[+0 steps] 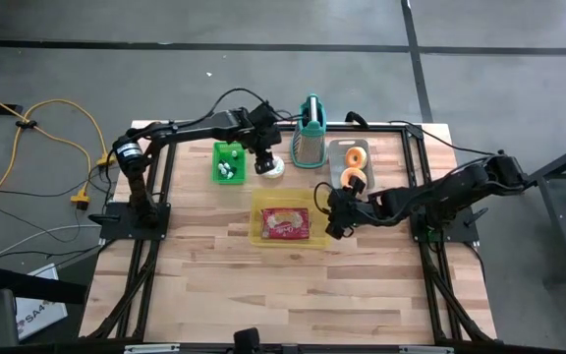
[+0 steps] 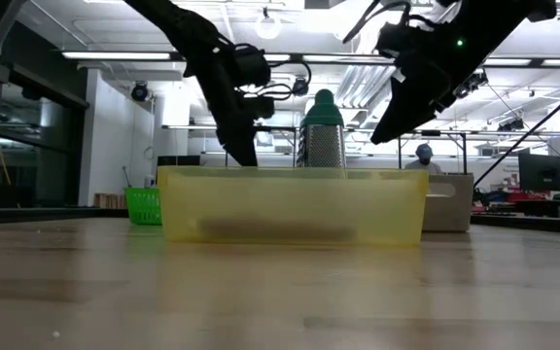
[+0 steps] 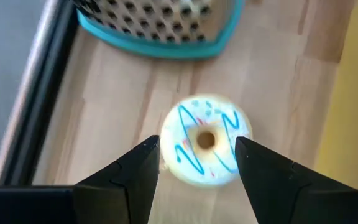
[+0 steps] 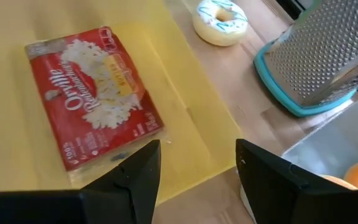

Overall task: Pick & Place Food Item
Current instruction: Put the white donut into the gray bin

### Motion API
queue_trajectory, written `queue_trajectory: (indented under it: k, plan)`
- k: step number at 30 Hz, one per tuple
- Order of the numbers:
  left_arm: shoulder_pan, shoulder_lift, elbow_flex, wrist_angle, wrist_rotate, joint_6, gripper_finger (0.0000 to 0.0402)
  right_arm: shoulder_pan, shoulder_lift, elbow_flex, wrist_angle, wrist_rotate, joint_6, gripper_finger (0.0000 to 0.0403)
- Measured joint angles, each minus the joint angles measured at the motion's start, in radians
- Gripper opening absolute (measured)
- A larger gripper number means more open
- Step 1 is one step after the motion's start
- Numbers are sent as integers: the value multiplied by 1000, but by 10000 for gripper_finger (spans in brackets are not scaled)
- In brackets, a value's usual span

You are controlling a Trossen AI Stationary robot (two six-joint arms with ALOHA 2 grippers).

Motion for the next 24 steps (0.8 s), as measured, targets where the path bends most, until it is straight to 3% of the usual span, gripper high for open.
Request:
queue_trajectory:
  k: [5,24]
  plan:
    - [0,1,-1,-6,1,46,200,24,0,0,4,0,0,194]
    - [14,112,-18,27,5,-51,200,62,0,0,4,4,26,194]
